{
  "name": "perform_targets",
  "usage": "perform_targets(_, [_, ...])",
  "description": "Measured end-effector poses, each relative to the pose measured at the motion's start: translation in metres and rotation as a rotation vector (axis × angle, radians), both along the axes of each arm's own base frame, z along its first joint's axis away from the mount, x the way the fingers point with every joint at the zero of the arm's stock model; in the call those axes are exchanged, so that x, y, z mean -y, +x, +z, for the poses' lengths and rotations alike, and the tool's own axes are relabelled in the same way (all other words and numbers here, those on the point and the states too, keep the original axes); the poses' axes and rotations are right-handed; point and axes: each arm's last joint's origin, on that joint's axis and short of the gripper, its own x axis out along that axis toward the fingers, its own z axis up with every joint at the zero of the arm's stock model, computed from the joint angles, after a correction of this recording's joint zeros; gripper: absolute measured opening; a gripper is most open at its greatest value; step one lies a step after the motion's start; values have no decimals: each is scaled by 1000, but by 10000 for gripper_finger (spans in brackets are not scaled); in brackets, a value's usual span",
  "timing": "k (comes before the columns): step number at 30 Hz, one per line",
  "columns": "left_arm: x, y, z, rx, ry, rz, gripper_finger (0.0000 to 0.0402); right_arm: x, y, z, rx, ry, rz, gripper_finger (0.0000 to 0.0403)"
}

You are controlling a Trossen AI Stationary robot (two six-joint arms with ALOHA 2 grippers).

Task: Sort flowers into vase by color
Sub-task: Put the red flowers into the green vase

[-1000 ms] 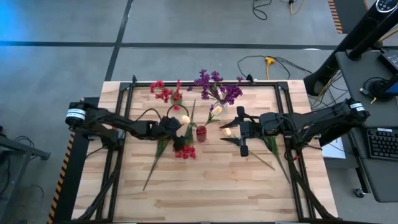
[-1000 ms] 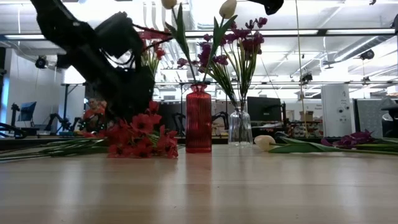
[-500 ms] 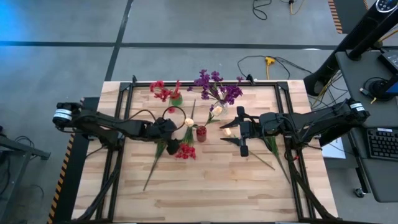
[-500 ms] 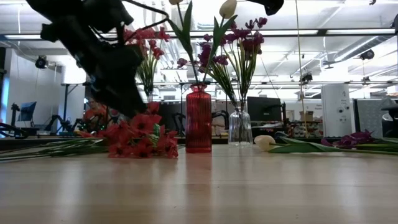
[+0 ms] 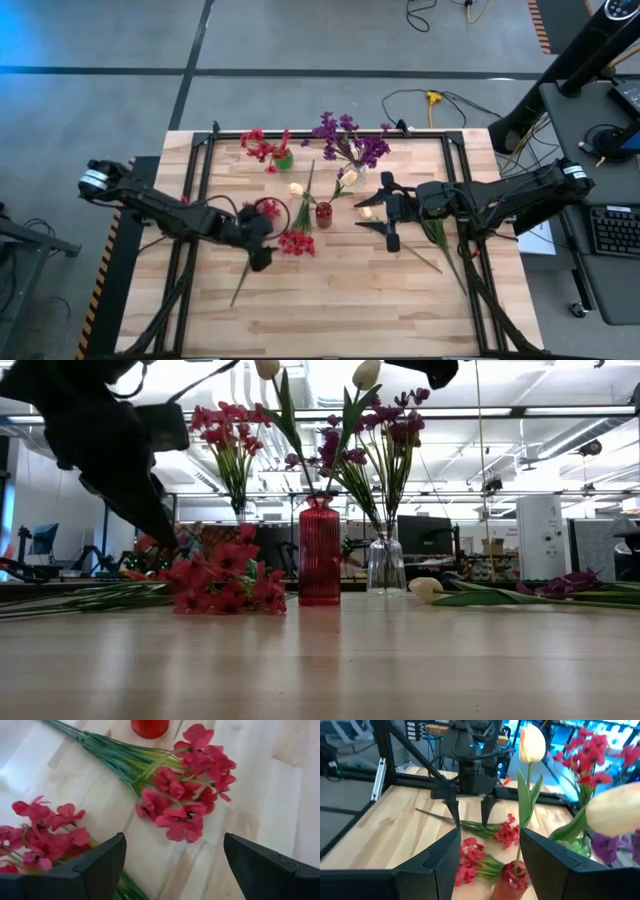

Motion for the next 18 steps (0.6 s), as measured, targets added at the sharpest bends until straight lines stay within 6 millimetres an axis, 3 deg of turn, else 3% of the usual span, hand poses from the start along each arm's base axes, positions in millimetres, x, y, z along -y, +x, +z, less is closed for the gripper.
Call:
perform_targets(5, [10,-1,-2,4,-4,-26,315,0,-1,-3,-31,138,-42,196])
perform_targets(10, [19,-6,-1,2,129,-165,315,-5,-1,-15,-132,374,-113,196])
perform_targets(18, [23,-9,4,65,246,-226,315,-31,14,-55,-351,731,-280,196])
